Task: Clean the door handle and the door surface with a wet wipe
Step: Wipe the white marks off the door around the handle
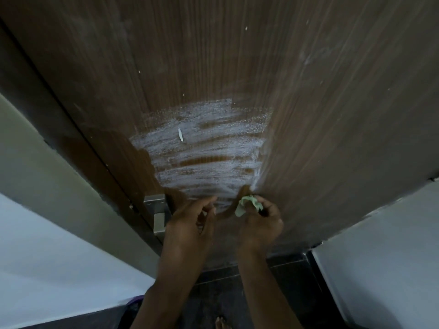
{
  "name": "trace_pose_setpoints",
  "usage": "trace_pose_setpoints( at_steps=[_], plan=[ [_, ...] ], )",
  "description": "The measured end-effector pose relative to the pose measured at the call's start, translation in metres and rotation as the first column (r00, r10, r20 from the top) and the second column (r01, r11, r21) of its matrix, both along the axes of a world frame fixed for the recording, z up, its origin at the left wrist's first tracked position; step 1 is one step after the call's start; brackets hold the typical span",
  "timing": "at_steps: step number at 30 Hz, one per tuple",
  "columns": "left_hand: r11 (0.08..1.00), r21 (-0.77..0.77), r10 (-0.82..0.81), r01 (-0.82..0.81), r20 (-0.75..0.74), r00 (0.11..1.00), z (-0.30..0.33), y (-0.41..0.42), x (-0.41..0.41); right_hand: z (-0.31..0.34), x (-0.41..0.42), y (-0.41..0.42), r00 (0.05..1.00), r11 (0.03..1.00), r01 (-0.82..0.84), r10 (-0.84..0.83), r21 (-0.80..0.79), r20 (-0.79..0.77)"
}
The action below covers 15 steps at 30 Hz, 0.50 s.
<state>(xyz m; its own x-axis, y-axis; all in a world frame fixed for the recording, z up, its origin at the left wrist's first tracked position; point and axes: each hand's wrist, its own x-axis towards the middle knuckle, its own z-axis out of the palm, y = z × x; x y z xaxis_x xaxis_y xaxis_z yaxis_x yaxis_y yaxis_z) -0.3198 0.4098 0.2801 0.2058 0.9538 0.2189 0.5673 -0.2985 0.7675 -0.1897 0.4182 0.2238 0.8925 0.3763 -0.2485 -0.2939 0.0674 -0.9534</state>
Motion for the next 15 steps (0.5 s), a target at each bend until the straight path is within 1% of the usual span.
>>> trace_pose_setpoints(
  at_steps=[2,4,6,7,9,10,12,13,14,15],
  plan=[
    [1.000,0.004,-0.004,0.004,-0.001,1.000,0.003,0.003,0.005,0.019,-0.003,0.005,0.989,0.999,0.029,-0.035,0.045,0.142],
    [1.000,0.017,-0.023,0.023,-0.001,1.000,0.009,0.006,0.012,0.039,-0.003,0.007,0.962,0.989,0.049,-0.085,0.142,0.260],
    [0.999,0.032,-0.040,0.040,0.015,0.999,0.014,0.008,0.017,0.047,0.004,0.006,0.933,0.975,0.070,-0.139,0.211,0.332],
    [0.998,0.036,-0.046,0.045,0.027,0.999,0.015,0.009,0.017,0.047,0.008,0.005,0.934,0.972,0.076,-0.147,0.221,0.327],
    [0.999,0.025,-0.047,0.046,0.036,0.998,0.016,0.008,0.016,0.037,0.015,0.002,0.958,0.983,0.106,-0.141,0.148,0.248],
    [0.999,0.013,-0.043,0.043,0.034,0.998,0.016,0.007,0.014,0.029,0.016,0.000,0.976,0.989,0.118,-0.133,0.093,0.172],
    [0.999,-0.005,-0.031,0.031,0.041,0.999,0.015,0.007,0.012,0.017,0.011,-0.003,0.994,0.994,0.104,-0.104,0.041,0.020],
    [1.000,-0.006,-0.025,0.025,0.043,0.999,0.015,0.007,0.011,0.017,0.007,-0.004,0.995,0.995,0.092,-0.093,0.040,0.019],
    [1.000,-0.004,-0.019,0.019,0.039,0.999,0.016,0.007,0.011,0.022,0.002,-0.003,0.993,0.995,0.079,-0.083,0.054,0.083],
    [1.000,0.002,-0.014,0.014,0.033,0.999,0.018,0.007,0.011,0.032,-0.002,-0.001,0.980,0.994,0.059,-0.074,0.087,0.185]
  ],
)
